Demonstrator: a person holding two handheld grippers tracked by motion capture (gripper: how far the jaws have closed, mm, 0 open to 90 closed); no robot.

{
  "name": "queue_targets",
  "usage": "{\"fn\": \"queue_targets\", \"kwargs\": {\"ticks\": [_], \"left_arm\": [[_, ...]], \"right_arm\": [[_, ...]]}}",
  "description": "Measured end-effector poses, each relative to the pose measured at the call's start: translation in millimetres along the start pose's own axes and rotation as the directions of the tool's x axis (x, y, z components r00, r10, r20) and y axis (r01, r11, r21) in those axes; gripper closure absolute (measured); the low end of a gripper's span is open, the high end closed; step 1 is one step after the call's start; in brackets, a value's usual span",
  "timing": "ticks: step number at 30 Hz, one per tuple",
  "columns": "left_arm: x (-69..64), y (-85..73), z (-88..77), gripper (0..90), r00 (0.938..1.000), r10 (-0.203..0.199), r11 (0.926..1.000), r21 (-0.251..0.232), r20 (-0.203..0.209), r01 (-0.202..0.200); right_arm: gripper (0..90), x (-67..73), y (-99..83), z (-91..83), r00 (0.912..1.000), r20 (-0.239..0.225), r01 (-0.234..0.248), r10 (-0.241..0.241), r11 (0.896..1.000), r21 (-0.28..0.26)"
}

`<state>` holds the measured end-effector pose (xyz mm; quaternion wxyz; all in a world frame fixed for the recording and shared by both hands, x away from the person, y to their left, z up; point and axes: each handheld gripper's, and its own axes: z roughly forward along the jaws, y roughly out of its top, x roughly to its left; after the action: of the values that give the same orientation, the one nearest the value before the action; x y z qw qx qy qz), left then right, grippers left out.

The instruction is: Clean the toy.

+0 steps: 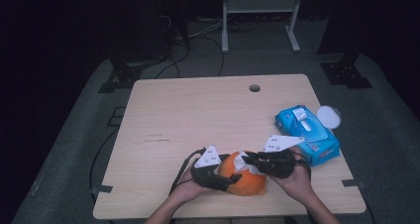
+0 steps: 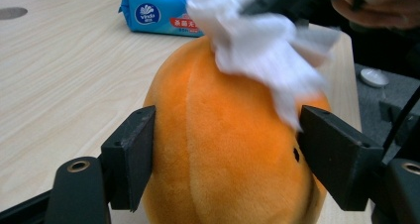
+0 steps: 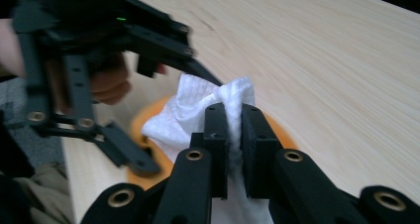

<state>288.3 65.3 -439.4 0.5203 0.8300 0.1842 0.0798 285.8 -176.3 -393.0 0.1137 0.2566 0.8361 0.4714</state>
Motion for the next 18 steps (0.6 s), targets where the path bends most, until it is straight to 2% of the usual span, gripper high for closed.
{"fn": "queue_targets", "kwargs": {"ticks": [4, 7, 9, 12, 15, 18], "left_arm": [[-0.2, -2.1, -2.1, 25.9, 0.9998, 0.021, 0.9998, 0.003, 0.000, -0.021], [-3.3, -0.7, -1.1, 25.9, 0.9992, 0.040, 0.9992, 0.002, 0.001, -0.040], [-6.4, 1.1, 0.8, 25.9, 0.9980, 0.062, 0.9980, 0.004, -0.002, -0.062], [-10.5, 1.4, 1.8, 25.9, 0.9952, 0.097, 0.9952, 0.010, -0.014, -0.097], [-10.5, -0.6, 0.5, 25.9, 0.9944, 0.104, 0.9945, 0.018, -0.022, -0.103], [-6.4, -1.8, -0.1, 26.0, 0.9962, 0.085, 0.9963, 0.017, -0.021, -0.084]], "right_arm": [[82.0, -19.0, -10.8, -11.9, 0.9975, 0.046, -0.053, 0.053, 0.999, 0.000], [82.0, -25.5, -16.2, -17.7, 0.9945, 0.063, -0.084, 0.084, 0.996, -0.009], [81.9, -19.6, -12.9, -15.3, 0.9953, 0.069, -0.067, 0.068, 0.998, -0.009], [81.7, -4.3, -2.8, -7.1, 0.9977, 0.067, -0.010, 0.011, 1.000, -0.012], [81.7, 5.6, 3.1, -0.4, 0.9969, 0.064, 0.046, -0.046, 0.999, 0.003], [81.8, -0.6, 0.4, -2.6, 0.9982, 0.055, 0.023, -0.023, 1.000, 0.003]]}}
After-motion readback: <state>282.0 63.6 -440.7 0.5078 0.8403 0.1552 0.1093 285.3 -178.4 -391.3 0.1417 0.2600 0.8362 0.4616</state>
